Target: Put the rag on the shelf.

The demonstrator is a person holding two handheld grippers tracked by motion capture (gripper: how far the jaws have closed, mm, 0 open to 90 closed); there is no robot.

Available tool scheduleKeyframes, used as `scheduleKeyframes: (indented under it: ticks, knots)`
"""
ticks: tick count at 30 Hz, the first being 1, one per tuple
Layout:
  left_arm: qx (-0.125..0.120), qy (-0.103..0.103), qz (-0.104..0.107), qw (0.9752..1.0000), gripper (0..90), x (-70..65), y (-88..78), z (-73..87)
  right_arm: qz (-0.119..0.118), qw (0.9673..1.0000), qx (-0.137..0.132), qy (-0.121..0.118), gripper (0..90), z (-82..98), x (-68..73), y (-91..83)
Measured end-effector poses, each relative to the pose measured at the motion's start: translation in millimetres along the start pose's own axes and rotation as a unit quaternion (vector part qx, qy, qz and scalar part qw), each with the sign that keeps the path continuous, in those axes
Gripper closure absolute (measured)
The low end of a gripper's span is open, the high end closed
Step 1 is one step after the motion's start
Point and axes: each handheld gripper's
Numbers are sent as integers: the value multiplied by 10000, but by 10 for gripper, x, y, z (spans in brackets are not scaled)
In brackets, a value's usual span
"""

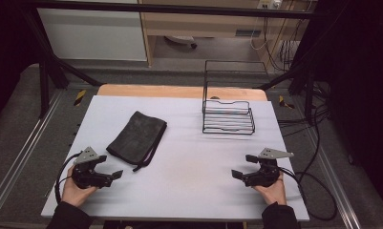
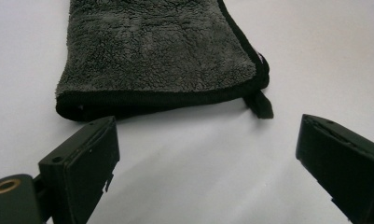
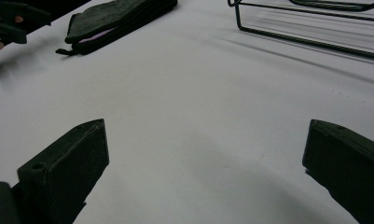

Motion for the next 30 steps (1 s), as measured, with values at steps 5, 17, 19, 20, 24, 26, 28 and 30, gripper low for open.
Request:
scheduleKeyframes:
  ticks: [5, 17, 19, 20, 24, 26, 28, 30]
  knots:
    - [-1, 45, -25, 10000, 60, -21, -1, -9, -12, 10000, -17, -25, 10, -2, 2, -10]
    - [27, 30, -54, 10000, 68, -61, -4, -45, 1, 10000, 32, -30, 9, 9, 25, -12]
    - [36, 19, -61, 10000, 69, -74, 0, -69, -9, 10000, 56, -38, 9, 14, 30, -6]
    - [36, 19, -61, 10000, 69, -74, 0, -69, -9, 10000, 56, -38, 9, 14, 30, -6]
    - [64, 38, -25, 10000, 66, -124, 12, -112, -11, 10000, 75, -23, 8, 20, 39, -2]
    - [84, 95, -15, 9999, 61, -152, 22, -139, -14, 10000, 78, -33, 8, 23, 44, -4]
    - [111, 122, -24, 9999, 61, -171, 36, -175, 10, 9999, 93, -48, 8, 25, 44, -6]
    - [125, 126, -40, 9998, 60, -188, 48, -221, 5, 10000, 83, -53, 8, 24, 43, -8]
Point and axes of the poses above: each handheld gripper's, and its own axes: y roughly forward along the jaws, z roughly out of its underside, x roughly to its left, and after that the axes turned 3 degrees about -y, right-handed
